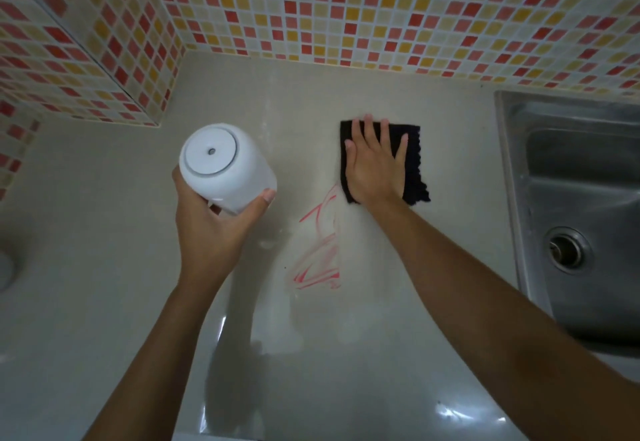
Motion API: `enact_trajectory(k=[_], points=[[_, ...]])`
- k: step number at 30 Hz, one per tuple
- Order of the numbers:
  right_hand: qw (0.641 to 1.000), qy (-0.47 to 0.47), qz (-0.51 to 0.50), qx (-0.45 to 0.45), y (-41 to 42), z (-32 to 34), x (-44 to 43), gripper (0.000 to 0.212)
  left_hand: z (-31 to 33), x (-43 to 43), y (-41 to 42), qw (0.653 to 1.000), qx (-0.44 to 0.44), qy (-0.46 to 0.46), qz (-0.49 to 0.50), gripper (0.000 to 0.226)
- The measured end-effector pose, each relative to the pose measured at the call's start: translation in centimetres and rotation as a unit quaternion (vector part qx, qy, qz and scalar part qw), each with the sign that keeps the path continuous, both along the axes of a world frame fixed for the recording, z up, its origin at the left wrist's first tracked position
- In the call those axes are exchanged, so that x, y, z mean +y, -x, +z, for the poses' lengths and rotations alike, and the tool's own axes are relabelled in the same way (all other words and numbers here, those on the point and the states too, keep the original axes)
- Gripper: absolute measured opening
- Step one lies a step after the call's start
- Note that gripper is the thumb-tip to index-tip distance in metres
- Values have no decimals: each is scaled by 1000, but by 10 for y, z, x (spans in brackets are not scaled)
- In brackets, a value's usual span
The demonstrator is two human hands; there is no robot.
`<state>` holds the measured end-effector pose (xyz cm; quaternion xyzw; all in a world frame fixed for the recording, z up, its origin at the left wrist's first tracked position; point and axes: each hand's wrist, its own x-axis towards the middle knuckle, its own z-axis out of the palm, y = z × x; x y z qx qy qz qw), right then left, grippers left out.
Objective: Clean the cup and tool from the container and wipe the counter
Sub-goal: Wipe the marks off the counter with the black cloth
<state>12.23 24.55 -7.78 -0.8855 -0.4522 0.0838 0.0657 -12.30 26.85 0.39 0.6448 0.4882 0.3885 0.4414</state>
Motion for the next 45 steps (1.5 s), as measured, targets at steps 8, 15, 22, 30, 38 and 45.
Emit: enact_trajectory(k=[8, 15, 22, 30, 38, 45], points=[[1000, 2, 0, -3, -1, -7, 4, 56, 11, -4, 9, 1000, 11, -22, -13, 94], [999, -21, 26, 16, 132, 0, -125, 59, 25, -6, -6, 999, -30, -25, -6, 91], [998, 10, 57, 16, 158, 2, -146, 61, 22, 4, -16, 999, -35, -24, -7, 92], [1000, 1, 15, 15, 69, -3, 10, 59, 9, 1, 5, 999, -18, -22, 20, 93], [999, -21, 22, 9, 78, -5, -2, 61, 15, 7, 16, 999, -4, -38, 21, 90], [991, -21, 128, 29, 175, 5, -134, 59, 23, 31, -8, 998, -23, -57, 12, 93]])
